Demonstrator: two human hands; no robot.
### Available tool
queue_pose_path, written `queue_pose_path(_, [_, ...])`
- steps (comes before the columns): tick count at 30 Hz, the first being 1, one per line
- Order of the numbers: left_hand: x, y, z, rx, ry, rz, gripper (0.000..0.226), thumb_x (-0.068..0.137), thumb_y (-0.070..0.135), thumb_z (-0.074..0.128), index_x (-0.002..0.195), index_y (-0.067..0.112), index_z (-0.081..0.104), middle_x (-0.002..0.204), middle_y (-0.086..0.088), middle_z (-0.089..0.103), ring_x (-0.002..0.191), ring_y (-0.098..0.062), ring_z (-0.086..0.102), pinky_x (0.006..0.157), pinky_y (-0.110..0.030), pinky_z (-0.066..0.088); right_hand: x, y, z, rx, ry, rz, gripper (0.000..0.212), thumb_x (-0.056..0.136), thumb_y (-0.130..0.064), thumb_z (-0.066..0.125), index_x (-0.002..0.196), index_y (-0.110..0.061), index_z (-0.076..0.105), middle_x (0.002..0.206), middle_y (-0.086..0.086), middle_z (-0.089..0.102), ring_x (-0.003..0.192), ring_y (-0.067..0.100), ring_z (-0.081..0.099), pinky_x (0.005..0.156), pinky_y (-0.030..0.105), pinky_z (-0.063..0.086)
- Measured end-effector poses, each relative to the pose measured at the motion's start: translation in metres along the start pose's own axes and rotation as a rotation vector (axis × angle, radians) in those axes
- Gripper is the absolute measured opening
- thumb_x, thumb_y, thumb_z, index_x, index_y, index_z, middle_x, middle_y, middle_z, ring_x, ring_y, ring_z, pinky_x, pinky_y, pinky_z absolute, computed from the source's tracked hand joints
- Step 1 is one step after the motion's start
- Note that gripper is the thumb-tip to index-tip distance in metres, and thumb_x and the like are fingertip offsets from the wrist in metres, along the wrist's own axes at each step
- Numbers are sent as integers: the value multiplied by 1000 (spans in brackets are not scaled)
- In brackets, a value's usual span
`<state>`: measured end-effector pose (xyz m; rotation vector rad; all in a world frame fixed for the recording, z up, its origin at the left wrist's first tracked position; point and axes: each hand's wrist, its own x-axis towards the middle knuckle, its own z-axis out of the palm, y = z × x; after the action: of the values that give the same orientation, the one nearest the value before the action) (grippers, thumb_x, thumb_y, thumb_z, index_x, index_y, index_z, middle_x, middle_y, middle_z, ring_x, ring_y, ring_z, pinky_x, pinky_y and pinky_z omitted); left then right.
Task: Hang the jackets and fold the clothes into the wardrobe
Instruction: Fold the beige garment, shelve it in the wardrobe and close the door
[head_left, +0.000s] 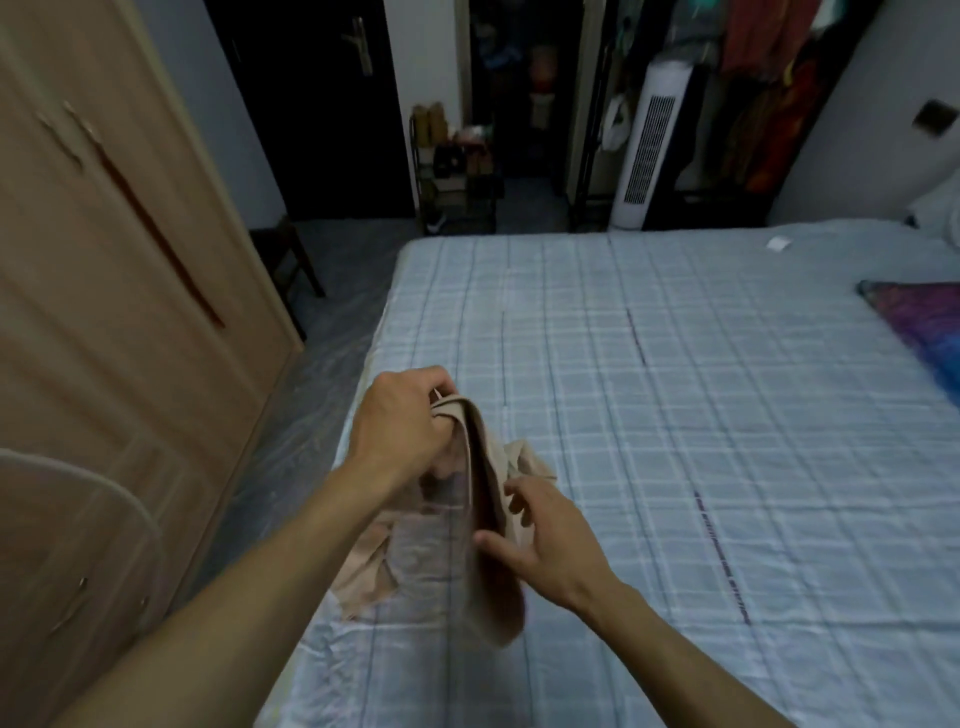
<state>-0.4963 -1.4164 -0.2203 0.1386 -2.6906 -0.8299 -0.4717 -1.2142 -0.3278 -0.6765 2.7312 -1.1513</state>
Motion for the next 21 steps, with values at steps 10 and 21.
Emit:
queue_pose_path(10, [-39,114,-58,167,91,-1,12,72,14,58,73,23,65,67,4,62,68,-20,60,59,-33,50,-49,-87,-41,177,274,-4,98,64,-76,64,144,-29,32,130,-11,47,117,7,49,94,32,49])
queue_pose_path(21, [-109,132,-116,181,191,-32,13,70,18,59,76,25,68,72,0,66,74,-25,63,68,-42,57,-115,-73,-62,8,291,62,6,70,-16,55,74,-19,51,73,2,58,71,27,57,59,33,39])
